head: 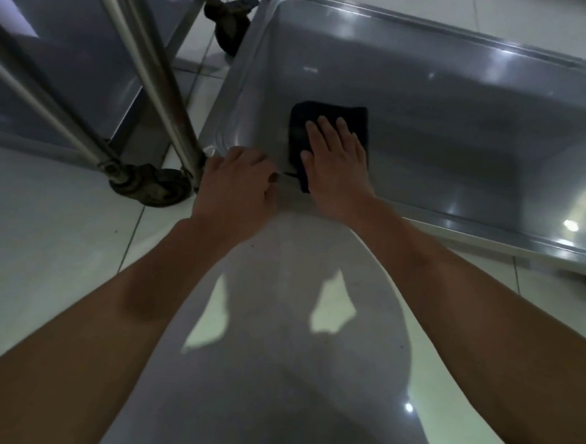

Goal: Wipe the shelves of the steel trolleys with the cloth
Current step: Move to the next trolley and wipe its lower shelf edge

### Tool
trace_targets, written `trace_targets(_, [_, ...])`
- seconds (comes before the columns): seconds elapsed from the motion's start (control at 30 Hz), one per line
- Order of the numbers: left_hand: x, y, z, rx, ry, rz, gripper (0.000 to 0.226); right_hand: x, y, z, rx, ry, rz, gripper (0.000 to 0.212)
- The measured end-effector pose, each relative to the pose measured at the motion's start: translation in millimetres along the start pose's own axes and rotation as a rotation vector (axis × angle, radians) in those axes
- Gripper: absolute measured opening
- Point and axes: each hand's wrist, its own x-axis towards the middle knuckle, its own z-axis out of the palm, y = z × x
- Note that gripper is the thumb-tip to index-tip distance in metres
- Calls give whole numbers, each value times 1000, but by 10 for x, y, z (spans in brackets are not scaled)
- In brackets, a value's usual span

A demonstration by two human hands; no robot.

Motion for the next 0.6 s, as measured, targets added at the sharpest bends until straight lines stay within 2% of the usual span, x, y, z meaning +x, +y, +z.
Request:
trace_targets(0.27, [-143,-205,-90,-3,0,-40,30,182,-393,31,4,-37,-104,56])
trace_targets(0.47, [-201,-160,-99,-15,-21,-70,33,172,-438,-15,-2,-55,-134,57])
trace_targets(0.6, [-328,-61,-115,-50,-4,-132,42,59,-437,-76,81,-136,-155,65])
